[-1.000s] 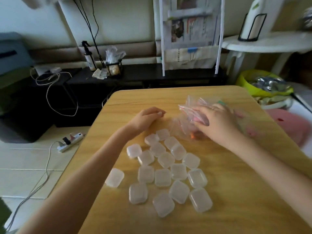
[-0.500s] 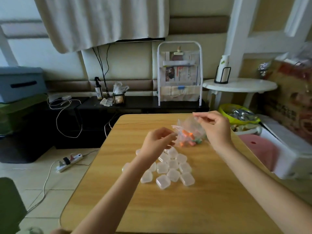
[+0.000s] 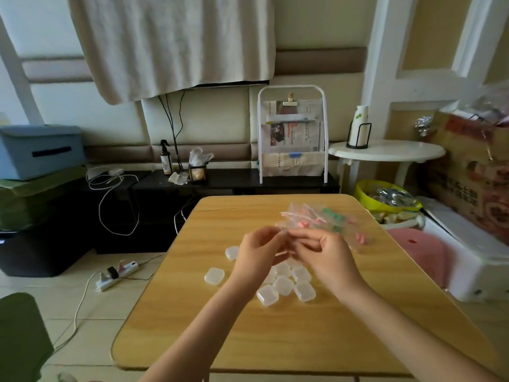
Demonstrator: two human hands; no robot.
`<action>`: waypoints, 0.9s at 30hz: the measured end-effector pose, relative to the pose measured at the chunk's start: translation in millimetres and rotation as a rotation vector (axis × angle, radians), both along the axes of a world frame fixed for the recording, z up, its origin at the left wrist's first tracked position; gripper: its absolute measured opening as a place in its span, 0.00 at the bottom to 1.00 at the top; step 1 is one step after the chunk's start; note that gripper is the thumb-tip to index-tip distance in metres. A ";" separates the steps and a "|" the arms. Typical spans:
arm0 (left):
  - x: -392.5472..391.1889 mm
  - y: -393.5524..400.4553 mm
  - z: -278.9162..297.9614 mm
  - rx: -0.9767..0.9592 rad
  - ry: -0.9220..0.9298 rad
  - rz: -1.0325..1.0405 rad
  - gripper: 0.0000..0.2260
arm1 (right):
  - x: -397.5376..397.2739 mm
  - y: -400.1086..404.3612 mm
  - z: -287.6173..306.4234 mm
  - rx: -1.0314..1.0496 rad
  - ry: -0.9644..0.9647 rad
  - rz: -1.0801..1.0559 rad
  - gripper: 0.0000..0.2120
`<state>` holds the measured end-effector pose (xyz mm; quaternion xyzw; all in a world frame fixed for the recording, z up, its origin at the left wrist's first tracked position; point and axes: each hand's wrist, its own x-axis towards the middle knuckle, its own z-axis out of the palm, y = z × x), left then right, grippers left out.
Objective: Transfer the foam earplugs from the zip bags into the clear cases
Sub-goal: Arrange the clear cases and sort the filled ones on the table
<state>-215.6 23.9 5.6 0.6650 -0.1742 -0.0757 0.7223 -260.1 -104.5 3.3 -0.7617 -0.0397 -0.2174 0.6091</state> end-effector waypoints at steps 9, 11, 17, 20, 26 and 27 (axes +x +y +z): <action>37.6 -4.4 -36.6 0.282 -0.362 0.286 0.10 | 40.7 -24.7 -31.5 0.265 0.237 -0.041 0.05; 35.9 -9.2 -38.9 0.303 -0.383 0.103 0.08 | 40.6 -28.0 -42.2 0.336 0.253 -0.035 0.04; 35.1 -8.9 -49.8 0.210 -0.130 0.043 0.09 | 35.4 -20.1 -55.5 0.223 0.300 0.014 0.10; 28.2 -8.0 -52.3 0.152 -0.084 0.066 0.07 | 30.1 -19.8 -53.2 0.167 0.290 0.011 0.12; 13.0 -6.8 -58.4 0.111 -0.140 0.141 0.05 | 22.2 -16.7 -52.2 0.262 0.271 0.075 0.08; 12.3 -6.8 -58.7 0.124 -0.164 0.165 0.05 | 21.2 -15.0 -51.8 0.270 0.257 0.085 0.07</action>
